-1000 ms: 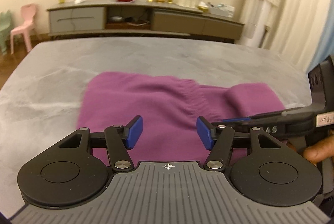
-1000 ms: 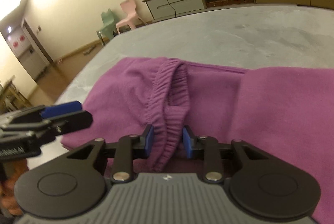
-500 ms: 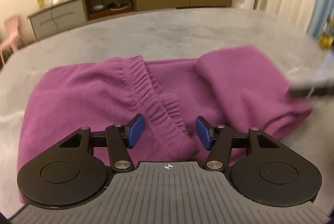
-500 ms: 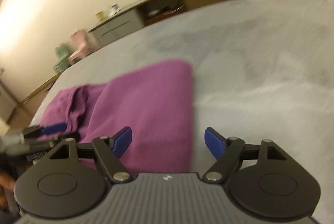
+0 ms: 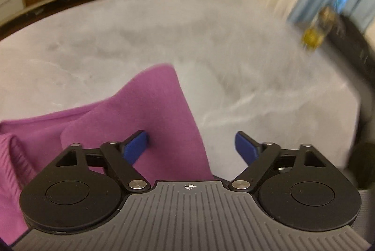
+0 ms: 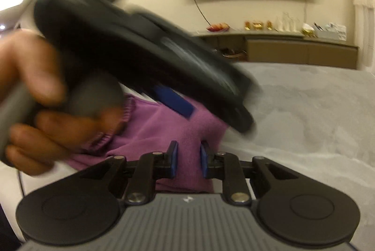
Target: Fold clothes
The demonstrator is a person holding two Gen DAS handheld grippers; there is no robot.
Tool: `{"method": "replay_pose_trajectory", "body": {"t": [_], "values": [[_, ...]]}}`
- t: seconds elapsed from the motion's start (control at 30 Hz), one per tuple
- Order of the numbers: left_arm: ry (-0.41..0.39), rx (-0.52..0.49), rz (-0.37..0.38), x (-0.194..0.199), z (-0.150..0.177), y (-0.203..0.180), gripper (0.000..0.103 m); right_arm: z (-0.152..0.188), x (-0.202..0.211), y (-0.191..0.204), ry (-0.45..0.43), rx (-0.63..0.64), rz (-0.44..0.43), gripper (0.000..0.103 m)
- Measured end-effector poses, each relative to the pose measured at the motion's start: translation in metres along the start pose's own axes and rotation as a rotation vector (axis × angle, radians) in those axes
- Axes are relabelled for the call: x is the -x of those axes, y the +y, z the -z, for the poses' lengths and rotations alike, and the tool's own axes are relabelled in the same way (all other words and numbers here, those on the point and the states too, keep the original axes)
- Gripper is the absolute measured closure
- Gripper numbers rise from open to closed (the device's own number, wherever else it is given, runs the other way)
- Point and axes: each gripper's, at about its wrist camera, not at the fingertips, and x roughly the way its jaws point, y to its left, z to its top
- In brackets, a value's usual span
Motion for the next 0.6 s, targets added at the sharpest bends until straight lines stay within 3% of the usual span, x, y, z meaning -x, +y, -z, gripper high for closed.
{"method": "replay_pose_trajectory", "body": {"t": [0.03, 0.1, 0.13, 0.2, 0.3, 0.37, 0.5, 0.57, 0.6], "values": [[0.016, -0.015, -0.033, -0.005, 0.002, -0.001, 0.094, 0.0, -0.001, -0.001, -0.001, -0.002, -0.004, 0.084], [-0.017, 0.011, -0.02, 0.011, 0.006, 0.01, 0.099, -0.001, 0.0, -0.007, -0.027, -0.038, -0.046, 0.077], [-0.048, 0.021, -0.01, 0.026, 0.007, 0.018, 0.099, -0.001, 0.003, -0.01, -0.047, -0.062, -0.075, 0.072], [-0.143, 0.066, 0.005, 0.073, 0.013, 0.044, 0.099, -0.006, 0.016, -0.014, -0.111, -0.096, -0.159, 0.049], [-0.286, 0.143, -0.044, 0.152, 0.033, 0.102, 0.1, -0.012, 0.033, -0.006, -0.183, -0.064, -0.27, 0.043], [-0.319, 0.238, -0.128, 0.187, 0.067, 0.166, 0.099, -0.012, 0.029, 0.007, -0.165, -0.008, -0.324, 0.043], [-0.251, 0.486, -0.221, 0.17, 0.14, 0.265, 0.086, -0.013, -0.006, 0.049, -0.052, 0.063, -0.407, 0.043], [-0.297, 0.559, -0.197, 0.163, 0.169, 0.277, 0.08, -0.017, -0.028, 0.08, -0.002, 0.132, -0.433, 0.043], [-0.327, 0.592, -0.177, 0.16, 0.183, 0.28, 0.07, -0.017, -0.04, 0.096, 0.024, 0.175, -0.432, 0.043]]}}
